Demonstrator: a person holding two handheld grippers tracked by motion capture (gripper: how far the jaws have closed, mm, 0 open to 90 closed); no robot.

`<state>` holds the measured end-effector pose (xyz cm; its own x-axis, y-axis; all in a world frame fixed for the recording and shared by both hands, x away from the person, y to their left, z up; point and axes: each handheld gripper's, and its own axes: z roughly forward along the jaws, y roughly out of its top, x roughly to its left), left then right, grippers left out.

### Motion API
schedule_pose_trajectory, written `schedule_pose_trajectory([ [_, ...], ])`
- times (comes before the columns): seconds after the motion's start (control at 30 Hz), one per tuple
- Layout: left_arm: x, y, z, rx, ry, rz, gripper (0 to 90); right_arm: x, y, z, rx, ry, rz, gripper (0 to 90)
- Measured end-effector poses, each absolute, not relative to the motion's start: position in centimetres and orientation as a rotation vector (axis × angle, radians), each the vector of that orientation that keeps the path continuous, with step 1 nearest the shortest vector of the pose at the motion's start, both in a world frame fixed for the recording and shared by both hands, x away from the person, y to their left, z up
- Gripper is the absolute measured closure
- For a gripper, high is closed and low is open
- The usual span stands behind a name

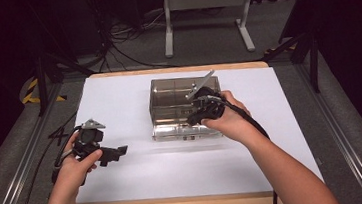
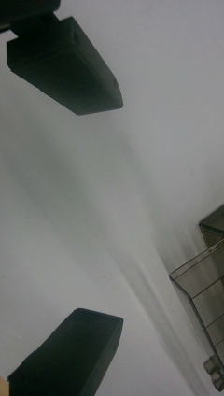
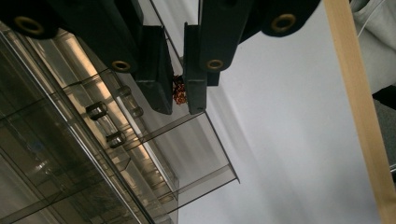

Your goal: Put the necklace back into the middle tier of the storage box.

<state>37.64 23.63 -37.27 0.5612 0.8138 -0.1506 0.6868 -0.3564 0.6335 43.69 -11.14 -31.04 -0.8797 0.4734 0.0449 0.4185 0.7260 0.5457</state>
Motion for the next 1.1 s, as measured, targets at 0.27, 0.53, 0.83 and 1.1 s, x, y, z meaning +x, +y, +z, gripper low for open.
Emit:
schedule_pose_trajectory([
  [0.27, 37.6, 23.7, -37.2, 2.137, 1.195, 0.249, 1.2, 44.4, -11.0, -32.1, 0.758, 2.820, 0.839, 82.5],
  [0.53, 37.6, 23.7, -37.2, 2.136, 1.198, 0.252, 1.2, 45.0, -11.0, -32.9, 0.782, 2.818, 0.823, 82.5],
  [0.83, 37.6, 23.7, -37.3, 2.141, 1.194, 0.247, 1.2, 45.4, -10.9, -33.8, 0.794, 2.824, 0.793, 82.5],
  [1.1, 37.6, 23.7, -37.2, 2.140, 1.196, 0.249, 1.2, 45.7, -10.7, -34.6, 0.801, 2.830, 0.759, 82.5],
])
